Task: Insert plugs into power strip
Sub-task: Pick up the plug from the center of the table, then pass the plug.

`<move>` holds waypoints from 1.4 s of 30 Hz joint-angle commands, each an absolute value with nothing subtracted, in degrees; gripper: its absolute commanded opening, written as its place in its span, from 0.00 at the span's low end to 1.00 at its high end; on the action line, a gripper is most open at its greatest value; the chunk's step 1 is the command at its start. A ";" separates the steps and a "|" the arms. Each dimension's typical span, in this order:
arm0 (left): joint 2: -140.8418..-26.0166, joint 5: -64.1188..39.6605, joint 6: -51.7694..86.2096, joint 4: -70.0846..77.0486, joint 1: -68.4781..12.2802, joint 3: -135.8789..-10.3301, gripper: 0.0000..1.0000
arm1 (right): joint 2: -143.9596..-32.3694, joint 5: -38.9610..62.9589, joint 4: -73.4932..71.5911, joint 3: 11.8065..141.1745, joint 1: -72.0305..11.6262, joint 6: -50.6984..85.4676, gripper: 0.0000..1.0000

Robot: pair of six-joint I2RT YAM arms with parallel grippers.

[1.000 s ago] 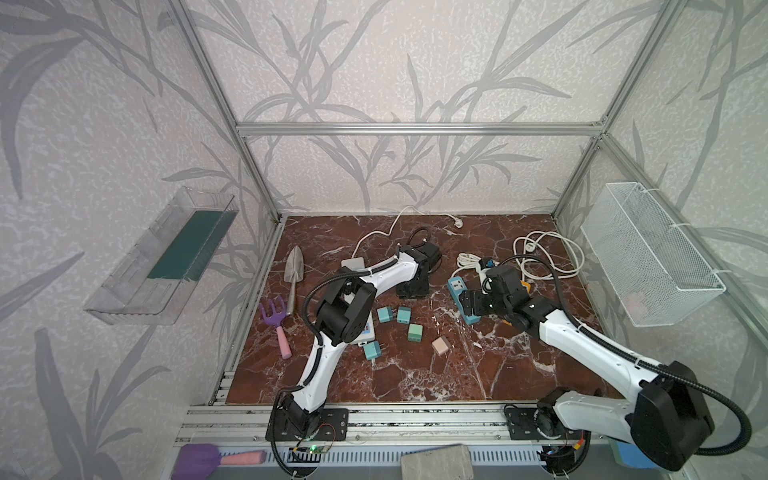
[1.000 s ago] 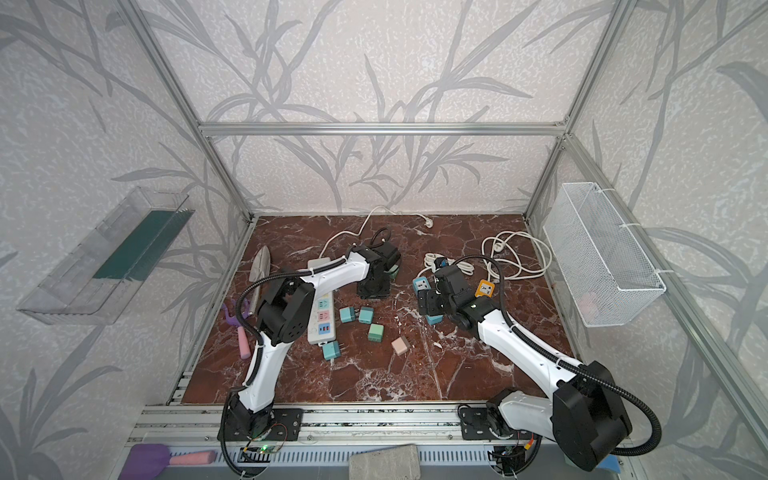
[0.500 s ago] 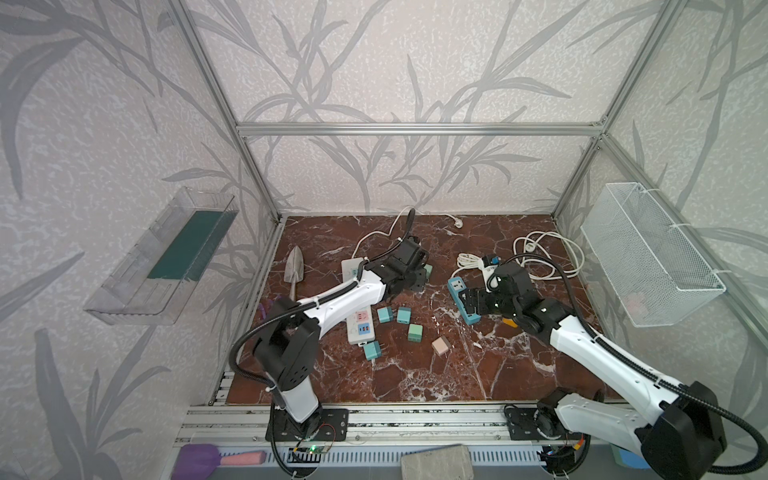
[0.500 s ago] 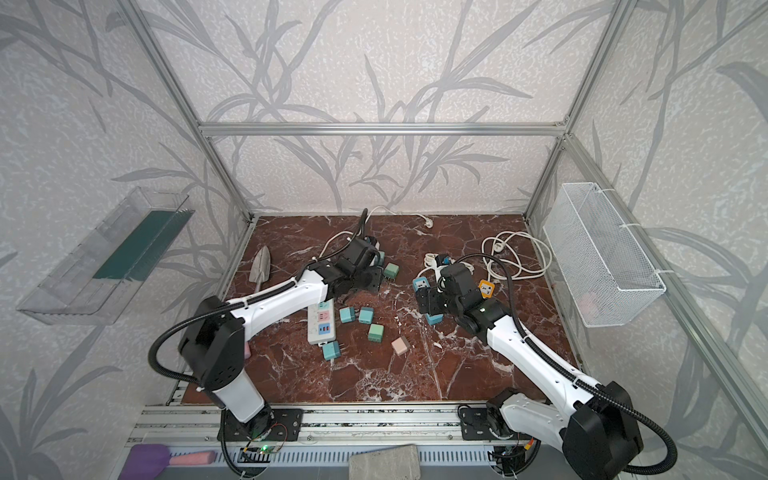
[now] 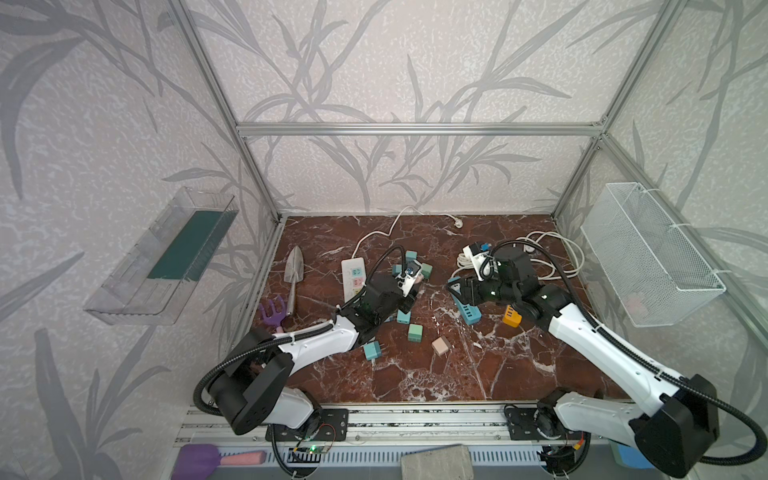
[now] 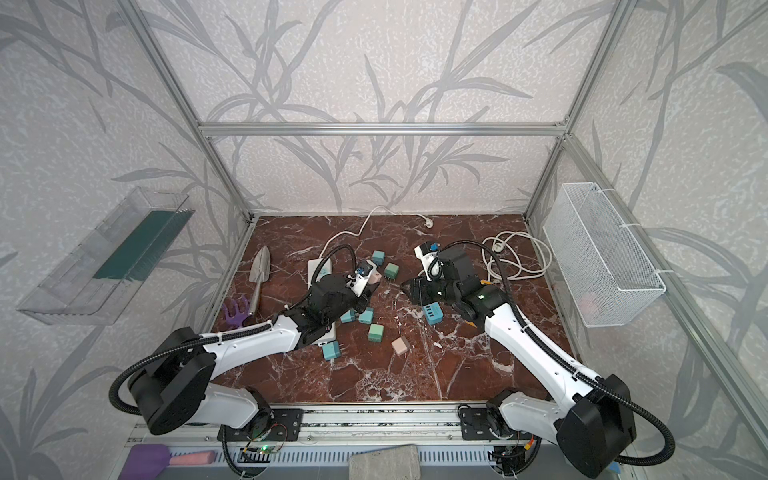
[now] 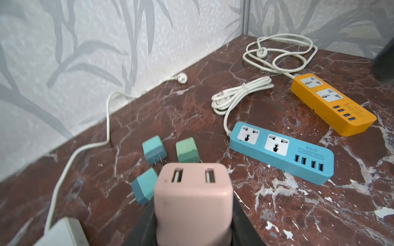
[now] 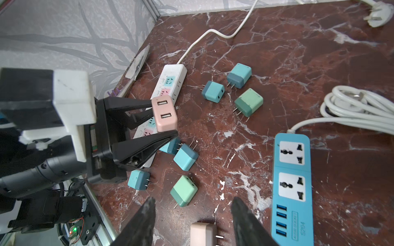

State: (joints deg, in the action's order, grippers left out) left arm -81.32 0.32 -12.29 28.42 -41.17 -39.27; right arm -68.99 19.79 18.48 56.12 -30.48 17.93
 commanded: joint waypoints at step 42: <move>-76.78 -2.43 -18.62 29.45 -43.86 -38.95 0.49 | -83.58 23.61 13.28 65.58 -34.72 18.63 0.00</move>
State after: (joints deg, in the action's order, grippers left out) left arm -79.81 -6.33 -19.57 27.62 -43.51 -39.22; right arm -85.56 26.33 15.64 64.77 -34.37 16.08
